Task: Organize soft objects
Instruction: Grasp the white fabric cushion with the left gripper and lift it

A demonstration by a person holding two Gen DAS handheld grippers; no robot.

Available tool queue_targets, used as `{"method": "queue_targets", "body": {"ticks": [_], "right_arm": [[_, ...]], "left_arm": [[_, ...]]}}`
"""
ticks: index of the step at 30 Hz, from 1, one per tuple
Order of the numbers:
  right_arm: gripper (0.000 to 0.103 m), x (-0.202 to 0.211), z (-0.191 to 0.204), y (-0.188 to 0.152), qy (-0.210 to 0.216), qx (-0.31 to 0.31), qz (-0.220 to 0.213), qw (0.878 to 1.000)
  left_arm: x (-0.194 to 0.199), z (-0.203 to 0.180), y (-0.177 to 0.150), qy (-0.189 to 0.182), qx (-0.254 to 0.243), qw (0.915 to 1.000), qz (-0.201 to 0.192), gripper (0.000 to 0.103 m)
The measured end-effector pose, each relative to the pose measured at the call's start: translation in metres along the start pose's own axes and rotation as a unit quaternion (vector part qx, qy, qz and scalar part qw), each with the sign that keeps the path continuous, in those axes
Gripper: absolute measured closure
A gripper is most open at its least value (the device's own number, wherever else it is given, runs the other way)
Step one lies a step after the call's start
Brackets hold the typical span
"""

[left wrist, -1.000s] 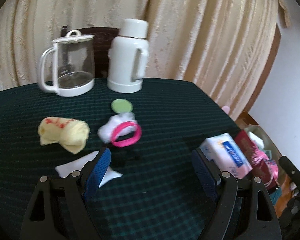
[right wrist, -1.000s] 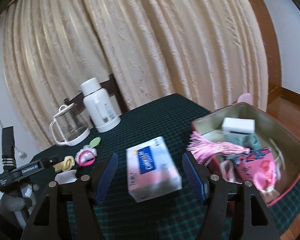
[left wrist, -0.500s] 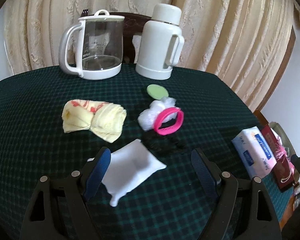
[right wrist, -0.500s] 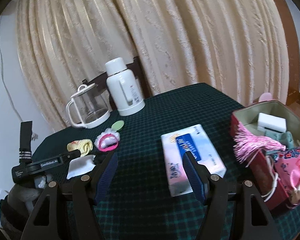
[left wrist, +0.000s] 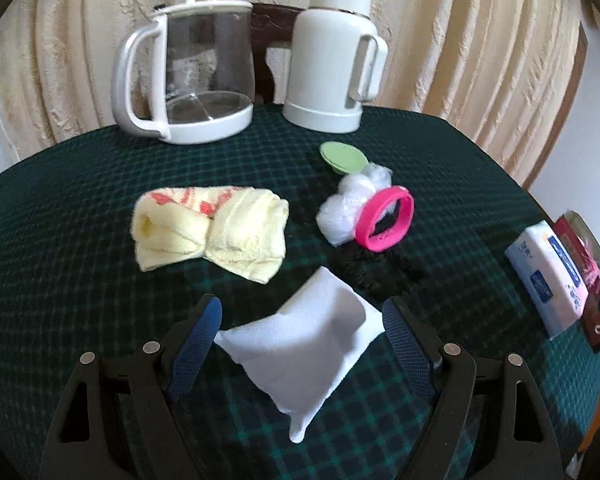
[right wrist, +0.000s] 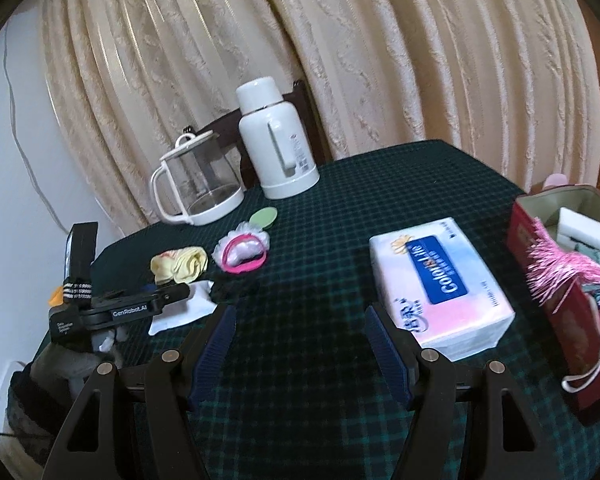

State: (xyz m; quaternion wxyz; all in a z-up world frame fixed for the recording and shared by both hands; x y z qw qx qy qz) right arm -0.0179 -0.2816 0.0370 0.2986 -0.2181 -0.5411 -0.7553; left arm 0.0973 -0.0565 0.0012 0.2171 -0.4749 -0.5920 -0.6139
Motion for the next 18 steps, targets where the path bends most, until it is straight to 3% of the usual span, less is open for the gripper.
{"method": "queue_targets", "body": {"ticks": [5, 18], "right_arm": [[0.032, -0.01, 0.005, -0.002, 0.003, 0.0, 0.015, 1.0], [0.032, -0.044, 0.029, 0.011, 0.016, 0.028, 0.058, 0.998]], "left_arm": [[-0.005, -0.007, -0.005, -0.035, -0.012, 0.9993, 0.009, 0.02], [-0.017, -0.006, -0.014, -0.021, -0.026, 0.9993, 0.017, 0.02]]}}
Point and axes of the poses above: each gripper's, at about its wrist camera, not at the fingertips, and x roughly against the way its jaws point, z to its left, y to its top, the point moved 7 cm from there along -x, roughly the way its jaws point, and after that the axes turned 9 degrees about z, right-handed, at the moved point
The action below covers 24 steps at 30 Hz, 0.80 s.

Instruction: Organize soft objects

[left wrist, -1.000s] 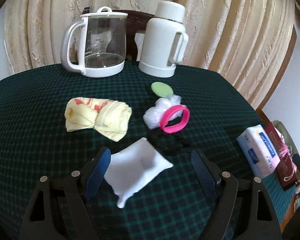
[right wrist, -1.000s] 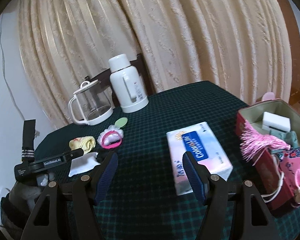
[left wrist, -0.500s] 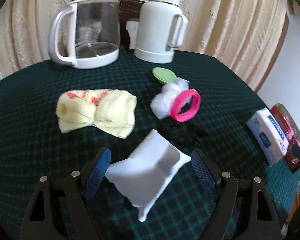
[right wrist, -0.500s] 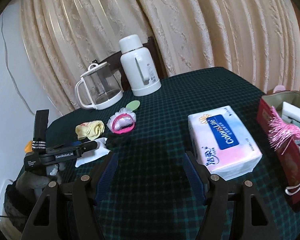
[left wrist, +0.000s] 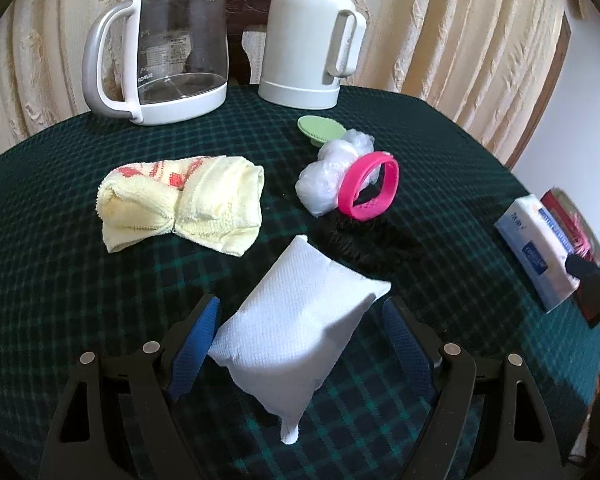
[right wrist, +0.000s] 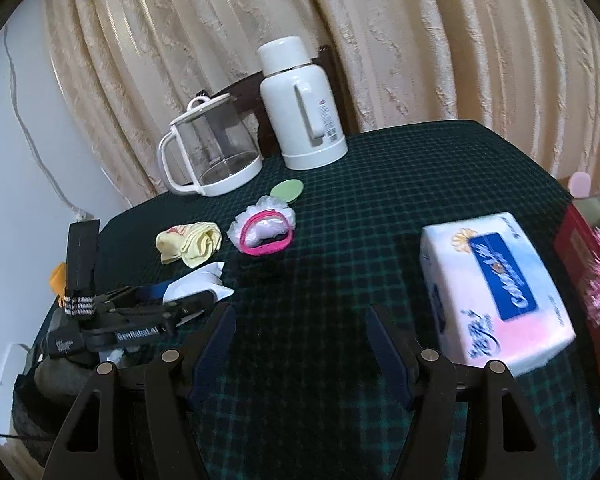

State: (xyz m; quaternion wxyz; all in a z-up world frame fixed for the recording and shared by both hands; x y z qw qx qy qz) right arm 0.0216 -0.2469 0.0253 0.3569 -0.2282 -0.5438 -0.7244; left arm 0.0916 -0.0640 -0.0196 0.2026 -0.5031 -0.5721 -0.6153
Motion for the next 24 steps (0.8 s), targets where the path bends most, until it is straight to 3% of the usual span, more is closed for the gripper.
{"method": "queue_targets", "body": {"ticks": [4, 8, 11, 24], "right_arm": [[0.032, -0.013, 0.01, 0.006, 0.009, 0.011, 0.015, 1.0], [0.032, -0.028, 0.019, 0.01, 0.014, 0.018, 0.03, 0.999], [0.032, -0.036, 0.024, 0.013, 0.015, 0.025, 0.038, 0.999], [0.032, -0.076, 0.034, 0.029, -0.001, 0.044, 0.068, 0.997]], "left_arm": [[-0.003, 0.0, -0.001, 0.014, -0.001, 0.9999, -0.001, 0.024], [0.002, 0.007, 0.0, 0.011, 0.017, 0.9998, -0.01, 0.047], [0.01, 0.011, 0.0, 0.004, 0.03, 0.9993, -0.02, 0.055], [0.055, 0.027, 0.01, 0.009, 0.065, 0.9943, -0.084, 0.057]]}}
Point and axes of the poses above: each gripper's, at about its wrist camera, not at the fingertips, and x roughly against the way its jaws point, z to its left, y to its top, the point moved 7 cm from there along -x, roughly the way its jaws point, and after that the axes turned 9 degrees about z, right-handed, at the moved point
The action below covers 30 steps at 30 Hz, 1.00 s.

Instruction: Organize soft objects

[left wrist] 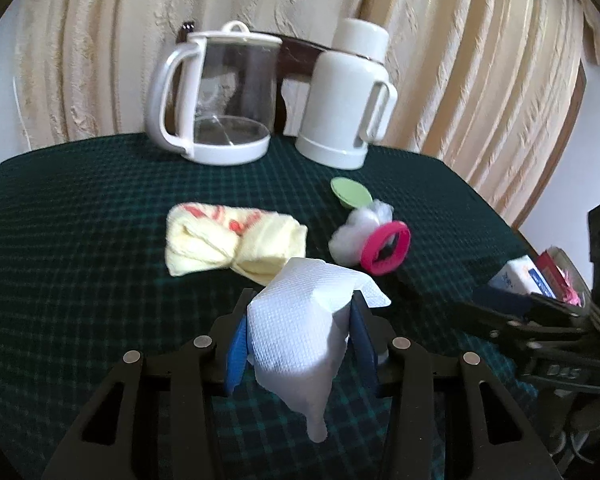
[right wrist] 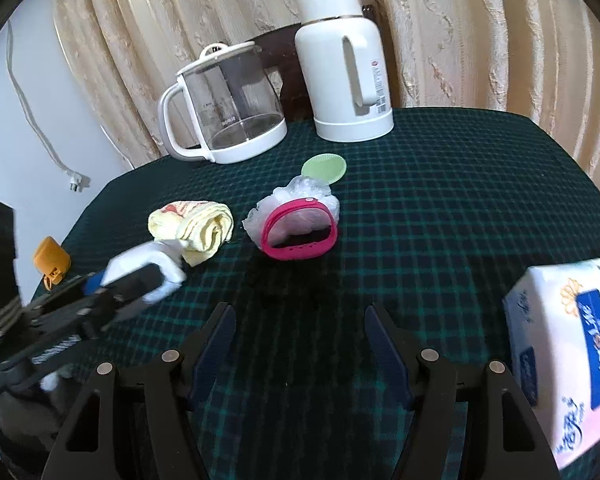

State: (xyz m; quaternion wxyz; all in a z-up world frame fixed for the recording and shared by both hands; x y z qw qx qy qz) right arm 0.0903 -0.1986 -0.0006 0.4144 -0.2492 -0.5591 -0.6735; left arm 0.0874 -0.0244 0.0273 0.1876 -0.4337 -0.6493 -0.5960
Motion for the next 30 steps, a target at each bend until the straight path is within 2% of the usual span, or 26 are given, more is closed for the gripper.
{"method": "queue_targets", "body": {"ticks": [17, 25, 30], "right_arm": [[0.032, -0.062, 0.016, 0.017, -0.031, 0.044, 0.035, 0.998], [0.032, -0.069, 0.026, 0.017, -0.076, 0.084, 0.034, 0.993], [0.051, -0.068, 0.03, 0.016, -0.086, 0.099, 0.032, 0.991]], "left_arm": [[0.007, 0.012, 0.0, 0.026, 0.016, 0.9995, -0.013, 0.057], [0.006, 0.014, -0.001, 0.036, 0.018, 0.9991, -0.012, 0.056], [0.006, 0.014, -0.001, 0.037, 0.016, 0.9991, -0.012, 0.056]]}}
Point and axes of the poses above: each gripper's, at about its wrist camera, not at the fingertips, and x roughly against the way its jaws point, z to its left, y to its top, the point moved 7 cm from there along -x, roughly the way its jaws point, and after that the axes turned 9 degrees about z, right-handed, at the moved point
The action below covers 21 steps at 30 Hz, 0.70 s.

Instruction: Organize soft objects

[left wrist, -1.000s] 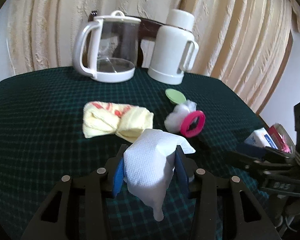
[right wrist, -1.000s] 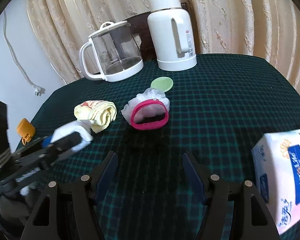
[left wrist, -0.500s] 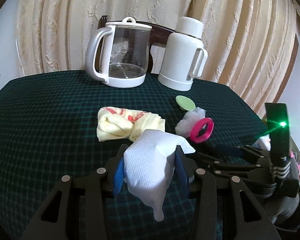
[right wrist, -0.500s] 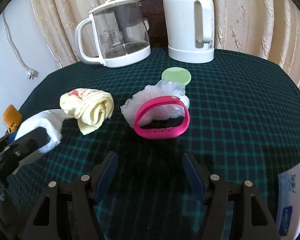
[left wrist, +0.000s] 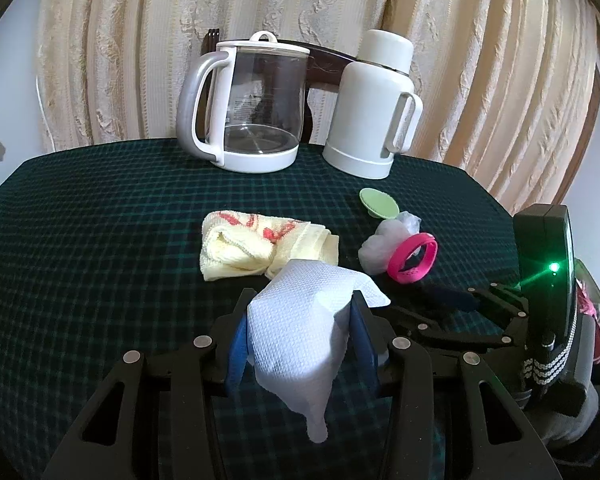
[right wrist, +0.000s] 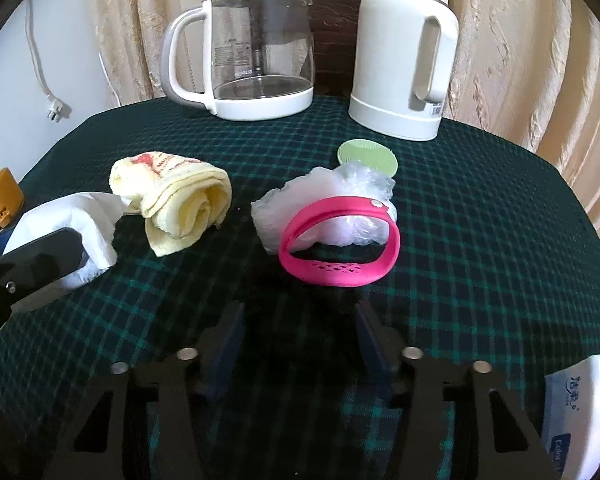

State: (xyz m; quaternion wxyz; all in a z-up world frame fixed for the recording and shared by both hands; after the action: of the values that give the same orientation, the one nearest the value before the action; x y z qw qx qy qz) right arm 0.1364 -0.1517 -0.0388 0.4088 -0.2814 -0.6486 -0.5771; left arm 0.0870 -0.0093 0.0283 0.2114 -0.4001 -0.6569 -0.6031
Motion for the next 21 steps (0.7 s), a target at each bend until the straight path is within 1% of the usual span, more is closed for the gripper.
{"method": "queue_targets", "body": {"ticks": [2, 3, 5, 6, 8, 12, 14, 21], "right_arm": [[0.061, 0.001, 0.0, 0.0, 0.0, 0.002, -0.001, 1.0], [0.063, 0.001, 0.0, 0.0, 0.0, 0.001, -0.001, 1.0], [0.075, 0.002, -0.001, -0.001, 0.002, -0.002, 0.0, 1.0], [0.077, 0.003, -0.002, -0.002, 0.004, -0.006, 0.001, 1.0], [0.085, 0.004, -0.004, -0.003, 0.01, -0.012, 0.002, 1.0], [0.088, 0.008, -0.009, -0.008, 0.035, -0.033, 0.002, 0.999], [0.088, 0.012, -0.01, -0.009, 0.039, -0.039, -0.002, 0.999], [0.089, 0.042, -0.015, -0.012, 0.054, -0.06, -0.037, 0.996]], "left_arm": [[0.0, 0.0, 0.0, 0.0, 0.0, 1.0, 0.0, 0.056], [0.0, 0.0, 0.0, 0.001, 0.0, 1.0, 0.0, 0.056], [0.0, 0.0, 0.0, 0.001, 0.0, 1.0, -0.001, 0.056], [0.0, 0.001, 0.0, 0.002, 0.001, 1.0, -0.001, 0.056], [0.0, 0.001, 0.0, 0.002, 0.0, 1.0, -0.002, 0.057], [0.001, 0.001, 0.001, 0.005, -0.002, 1.0, -0.003, 0.056], [0.001, 0.001, 0.001, 0.007, -0.002, 1.0, -0.004, 0.056], [0.002, -0.001, 0.002, 0.014, -0.008, 0.9998, -0.006, 0.056]]}}
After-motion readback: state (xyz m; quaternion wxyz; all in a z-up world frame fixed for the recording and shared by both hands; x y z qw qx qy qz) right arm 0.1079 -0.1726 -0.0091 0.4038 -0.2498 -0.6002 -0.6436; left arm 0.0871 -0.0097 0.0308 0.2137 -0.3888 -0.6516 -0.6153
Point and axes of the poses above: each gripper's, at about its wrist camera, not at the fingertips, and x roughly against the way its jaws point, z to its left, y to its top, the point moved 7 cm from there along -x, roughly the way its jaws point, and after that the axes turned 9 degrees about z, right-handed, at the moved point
